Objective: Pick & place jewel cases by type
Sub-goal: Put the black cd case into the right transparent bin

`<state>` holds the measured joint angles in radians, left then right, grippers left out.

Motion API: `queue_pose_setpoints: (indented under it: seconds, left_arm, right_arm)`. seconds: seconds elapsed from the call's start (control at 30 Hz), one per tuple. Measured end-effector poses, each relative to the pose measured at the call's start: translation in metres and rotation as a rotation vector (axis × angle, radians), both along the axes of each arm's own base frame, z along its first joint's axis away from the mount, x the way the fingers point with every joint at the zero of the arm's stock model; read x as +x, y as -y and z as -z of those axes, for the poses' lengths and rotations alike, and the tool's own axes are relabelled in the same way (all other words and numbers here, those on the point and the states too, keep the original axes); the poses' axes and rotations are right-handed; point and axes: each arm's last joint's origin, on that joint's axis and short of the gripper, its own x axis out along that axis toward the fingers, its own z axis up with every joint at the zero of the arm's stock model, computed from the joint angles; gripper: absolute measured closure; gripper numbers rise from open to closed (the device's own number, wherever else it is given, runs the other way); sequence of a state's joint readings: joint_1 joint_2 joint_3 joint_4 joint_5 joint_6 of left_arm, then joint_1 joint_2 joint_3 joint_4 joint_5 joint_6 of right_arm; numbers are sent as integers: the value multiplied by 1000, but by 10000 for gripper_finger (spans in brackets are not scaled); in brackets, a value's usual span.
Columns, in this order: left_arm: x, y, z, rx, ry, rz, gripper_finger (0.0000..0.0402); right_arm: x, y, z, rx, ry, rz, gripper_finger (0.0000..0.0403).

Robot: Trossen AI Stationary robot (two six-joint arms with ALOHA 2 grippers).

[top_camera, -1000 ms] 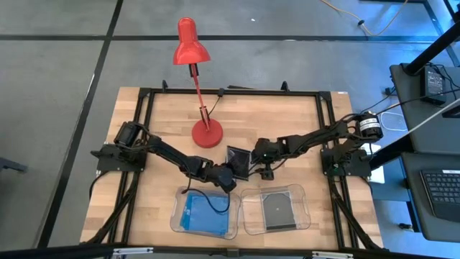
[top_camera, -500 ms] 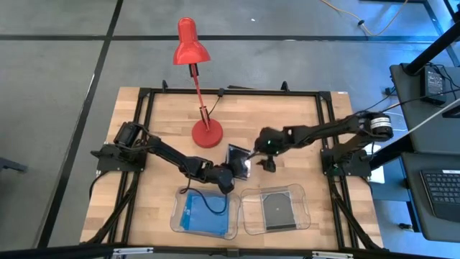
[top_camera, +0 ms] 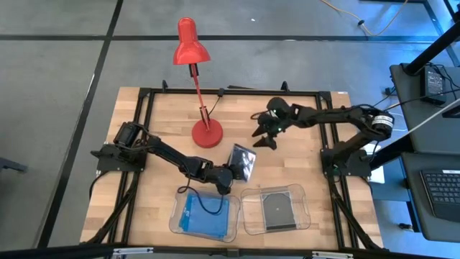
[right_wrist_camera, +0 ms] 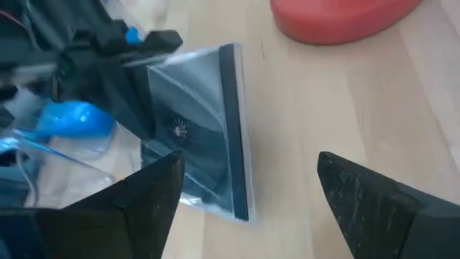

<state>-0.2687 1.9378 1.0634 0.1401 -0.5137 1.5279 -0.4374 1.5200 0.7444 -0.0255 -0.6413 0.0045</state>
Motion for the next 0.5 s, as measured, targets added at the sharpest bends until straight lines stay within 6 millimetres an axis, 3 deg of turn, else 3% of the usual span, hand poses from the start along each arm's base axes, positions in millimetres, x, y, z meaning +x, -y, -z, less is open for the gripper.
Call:
queue_pose_setpoints:
  seconds: [0.23, 0.5]
  left_arm:
    - [3, 1, -4, 43, 36, 33, 394]
    - [5, 1, -7, 43, 71, 30, 396]
  right_arm:
    - [11, 8, 19, 54, 19, 0, 81]
    - [18, 5, 30, 149, 64, -116, 81]
